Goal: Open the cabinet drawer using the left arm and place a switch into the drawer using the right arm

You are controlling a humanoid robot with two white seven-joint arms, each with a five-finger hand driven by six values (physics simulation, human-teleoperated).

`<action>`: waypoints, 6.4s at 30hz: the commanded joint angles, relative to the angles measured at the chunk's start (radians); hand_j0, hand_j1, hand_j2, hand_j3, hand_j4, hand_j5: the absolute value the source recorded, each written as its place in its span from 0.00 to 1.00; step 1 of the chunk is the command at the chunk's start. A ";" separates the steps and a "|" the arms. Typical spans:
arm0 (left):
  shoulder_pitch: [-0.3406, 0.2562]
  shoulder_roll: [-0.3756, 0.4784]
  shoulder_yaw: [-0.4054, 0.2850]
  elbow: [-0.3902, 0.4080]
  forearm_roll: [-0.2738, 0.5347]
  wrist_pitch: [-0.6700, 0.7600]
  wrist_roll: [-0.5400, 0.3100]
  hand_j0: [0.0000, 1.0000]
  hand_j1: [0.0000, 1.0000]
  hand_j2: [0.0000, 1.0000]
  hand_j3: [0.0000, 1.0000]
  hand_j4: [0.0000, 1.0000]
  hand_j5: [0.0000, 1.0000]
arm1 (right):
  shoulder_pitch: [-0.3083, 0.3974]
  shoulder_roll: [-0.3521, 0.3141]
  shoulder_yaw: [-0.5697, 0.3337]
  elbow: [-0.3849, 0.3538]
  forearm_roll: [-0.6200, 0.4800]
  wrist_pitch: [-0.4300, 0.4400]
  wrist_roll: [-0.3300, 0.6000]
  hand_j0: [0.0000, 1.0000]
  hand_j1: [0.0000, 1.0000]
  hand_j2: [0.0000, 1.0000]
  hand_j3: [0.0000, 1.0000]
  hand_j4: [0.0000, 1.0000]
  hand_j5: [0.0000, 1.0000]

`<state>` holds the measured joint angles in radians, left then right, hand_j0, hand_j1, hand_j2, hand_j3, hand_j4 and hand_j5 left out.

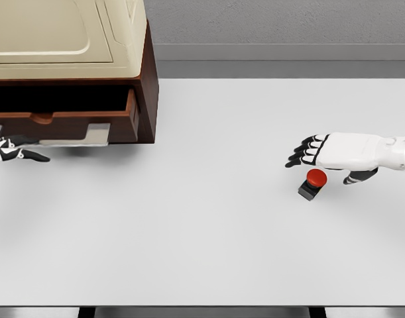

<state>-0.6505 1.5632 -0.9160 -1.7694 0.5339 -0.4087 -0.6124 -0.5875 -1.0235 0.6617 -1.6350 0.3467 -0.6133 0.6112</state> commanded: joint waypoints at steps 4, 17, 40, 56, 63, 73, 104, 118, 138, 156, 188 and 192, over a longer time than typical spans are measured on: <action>0.000 0.028 -0.026 0.007 -0.063 -0.058 0.002 1.00 1.00 1.00 1.00 1.00 1.00 | 0.000 -0.001 -0.001 0.000 -0.005 0.002 0.000 1.00 1.00 1.00 1.00 1.00 1.00; 0.000 0.067 -0.064 0.007 -0.063 -0.166 0.002 1.00 1.00 1.00 1.00 1.00 1.00 | 0.006 -0.009 0.001 0.000 -0.005 0.002 0.000 1.00 1.00 1.00 1.00 1.00 1.00; 0.060 -0.037 -0.153 0.007 -0.160 -0.202 0.002 1.00 1.00 1.00 1.00 1.00 1.00 | 0.021 0.005 0.023 -0.013 -0.003 0.002 0.000 1.00 1.00 1.00 1.00 1.00 1.00; 0.058 -0.026 -0.155 0.011 -0.160 -0.202 0.002 1.00 1.00 1.00 1.00 1.00 1.00 | 0.034 0.036 0.024 0.024 0.017 0.002 0.000 0.91 0.91 0.91 0.91 0.91 0.91; 0.058 -0.026 -0.155 0.011 -0.160 -0.202 0.002 1.00 1.00 1.00 1.00 1.00 1.00 | 0.037 0.036 0.023 0.035 0.015 0.002 0.000 0.82 0.82 0.82 0.82 0.82 0.82; 0.058 -0.026 -0.155 0.011 -0.160 -0.202 0.002 1.00 1.00 1.00 1.00 1.00 1.00 | 0.040 0.034 0.024 0.035 0.015 0.002 0.000 0.72 0.72 0.72 0.72 0.72 0.72; 0.058 -0.026 -0.156 0.016 -0.160 -0.202 0.002 1.00 1.00 1.00 1.00 1.00 1.00 | 0.044 0.036 0.024 0.052 0.014 0.002 0.000 0.40 0.40 0.40 0.40 0.40 0.40; 0.060 -0.026 -0.156 0.016 -0.160 -0.202 0.002 1.00 1.00 1.00 1.00 1.00 1.00 | -0.078 0.263 -0.096 0.142 -0.077 0.002 0.000 0.39 0.39 0.39 0.39 0.39 0.39; 0.058 -0.026 -0.156 0.016 -0.160 -0.202 0.002 1.00 1.00 1.00 1.00 1.00 1.00 | -0.291 0.619 -0.004 0.273 -0.072 0.002 0.000 0.26 0.26 0.26 0.26 0.26 0.26; 0.058 -0.026 -0.156 0.014 -0.160 -0.202 0.002 1.00 1.00 1.00 1.00 1.00 1.00 | -0.419 0.683 0.075 0.274 -0.080 0.002 0.000 0.26 0.26 0.26 0.26 0.26 0.26; 0.058 -0.026 -0.162 0.016 -0.161 -0.202 0.002 1.00 1.00 1.00 1.00 1.00 1.00 | -0.604 0.936 0.151 0.520 -0.072 0.002 0.000 0.26 0.26 0.26 0.26 0.26 0.26; 0.060 -0.028 -0.162 0.016 -0.161 -0.202 0.002 1.00 1.00 1.00 1.00 1.00 1.00 | -0.623 0.973 0.170 0.575 -0.069 0.002 0.000 0.26 0.26 0.26 0.26 0.26 0.26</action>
<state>-0.5905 1.5355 -1.0792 -1.7533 0.3652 -0.6131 -0.6109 -1.2118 -0.0678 0.8260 -1.0876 0.2824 -0.6138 0.6116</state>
